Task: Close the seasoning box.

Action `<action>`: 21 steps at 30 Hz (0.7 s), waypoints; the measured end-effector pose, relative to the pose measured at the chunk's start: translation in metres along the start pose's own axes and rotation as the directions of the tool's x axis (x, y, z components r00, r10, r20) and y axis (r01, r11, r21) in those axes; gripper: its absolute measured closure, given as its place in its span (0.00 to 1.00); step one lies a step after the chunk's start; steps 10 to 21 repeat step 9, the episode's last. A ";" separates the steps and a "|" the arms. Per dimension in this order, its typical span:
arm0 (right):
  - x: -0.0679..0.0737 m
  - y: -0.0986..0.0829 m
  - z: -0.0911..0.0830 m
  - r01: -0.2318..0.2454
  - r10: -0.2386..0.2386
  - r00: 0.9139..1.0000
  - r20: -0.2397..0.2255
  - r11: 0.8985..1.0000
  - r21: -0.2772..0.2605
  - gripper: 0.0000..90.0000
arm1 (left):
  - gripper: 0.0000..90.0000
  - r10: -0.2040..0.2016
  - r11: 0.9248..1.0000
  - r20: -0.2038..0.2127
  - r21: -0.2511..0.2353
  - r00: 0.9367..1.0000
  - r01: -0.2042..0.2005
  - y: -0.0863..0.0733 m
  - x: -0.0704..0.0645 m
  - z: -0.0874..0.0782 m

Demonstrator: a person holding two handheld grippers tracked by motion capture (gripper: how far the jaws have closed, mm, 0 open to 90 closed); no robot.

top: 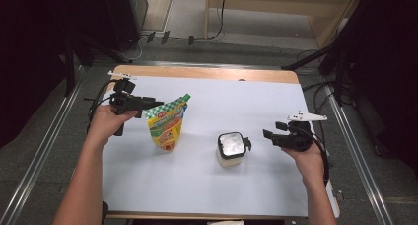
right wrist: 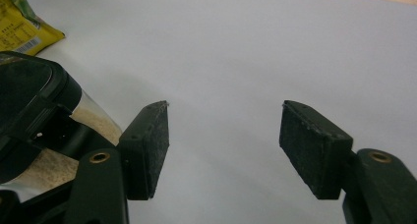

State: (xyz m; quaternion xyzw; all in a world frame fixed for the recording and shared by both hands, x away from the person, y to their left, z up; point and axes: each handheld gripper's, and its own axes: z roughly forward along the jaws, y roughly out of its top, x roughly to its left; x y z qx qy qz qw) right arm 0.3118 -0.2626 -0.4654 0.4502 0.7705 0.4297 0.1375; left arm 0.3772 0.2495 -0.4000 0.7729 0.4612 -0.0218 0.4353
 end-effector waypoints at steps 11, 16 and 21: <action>0.001 0.000 0.002 0.005 -0.005 1.000 0.002 1.000 0.005 0.39 | 0.42 -0.010 1.000 -0.002 0.011 1.000 0.010 0.000 0.001 0.001; 0.001 0.000 0.002 0.005 -0.005 1.000 0.002 1.000 0.005 0.39 | 0.42 -0.010 1.000 -0.002 0.011 1.000 0.010 0.000 0.001 0.001; 0.001 0.000 0.002 0.005 -0.005 1.000 0.002 1.000 0.005 0.39 | 0.42 -0.010 1.000 -0.002 0.011 1.000 0.010 0.000 0.001 0.001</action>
